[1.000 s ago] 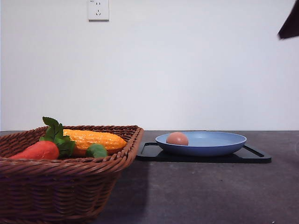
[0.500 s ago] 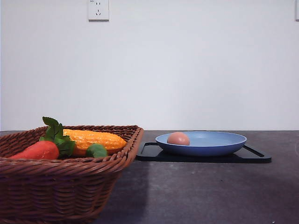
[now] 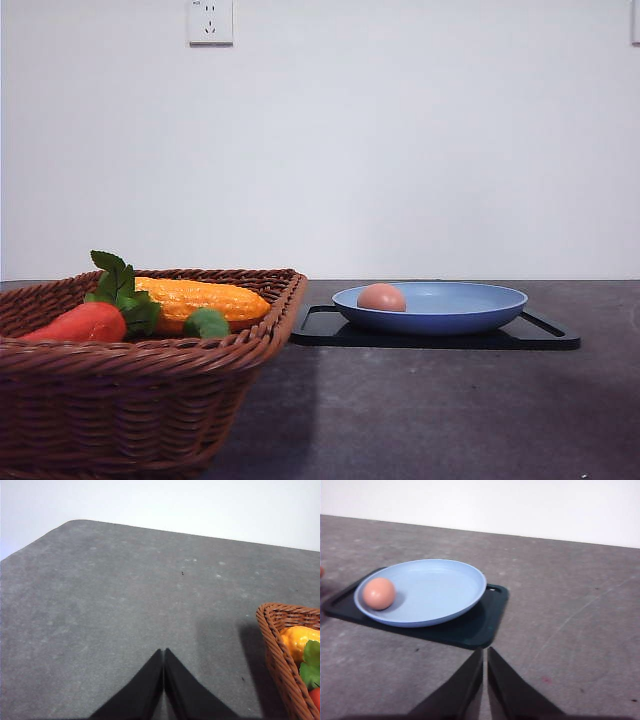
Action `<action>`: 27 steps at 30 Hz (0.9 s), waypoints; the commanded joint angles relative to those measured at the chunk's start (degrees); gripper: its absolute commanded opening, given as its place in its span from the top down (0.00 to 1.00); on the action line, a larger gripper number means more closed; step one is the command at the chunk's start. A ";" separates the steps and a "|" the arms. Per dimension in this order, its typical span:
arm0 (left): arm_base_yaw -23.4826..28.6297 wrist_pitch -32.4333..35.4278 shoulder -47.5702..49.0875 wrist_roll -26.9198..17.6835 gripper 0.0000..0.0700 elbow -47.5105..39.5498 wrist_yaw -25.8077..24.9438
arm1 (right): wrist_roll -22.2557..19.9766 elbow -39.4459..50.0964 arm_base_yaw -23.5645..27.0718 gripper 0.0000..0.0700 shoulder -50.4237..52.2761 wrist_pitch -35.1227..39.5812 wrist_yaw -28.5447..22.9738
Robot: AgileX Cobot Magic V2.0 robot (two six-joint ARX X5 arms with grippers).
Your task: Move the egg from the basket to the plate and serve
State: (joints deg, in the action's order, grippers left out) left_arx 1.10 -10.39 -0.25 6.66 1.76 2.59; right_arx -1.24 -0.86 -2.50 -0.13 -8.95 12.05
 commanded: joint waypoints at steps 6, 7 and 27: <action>0.11 -0.22 0.09 -0.09 1.00 -1.60 -0.20 | 1.19 0.39 0.00 1.00 -0.08 -0.09 -0.20; 0.13 -0.22 0.09 -0.09 1.00 -1.60 -0.20 | 1.19 0.39 0.00 1.00 -0.08 -0.11 -0.17; 0.13 -0.22 0.09 -0.09 1.00 -1.60 -0.20 | 1.21 0.39 0.00 1.00 -0.08 -0.09 -0.13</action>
State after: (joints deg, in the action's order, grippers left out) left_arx 1.10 -10.39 -0.25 6.66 1.76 2.59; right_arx -1.00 -0.86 -2.50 -0.14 -8.93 11.92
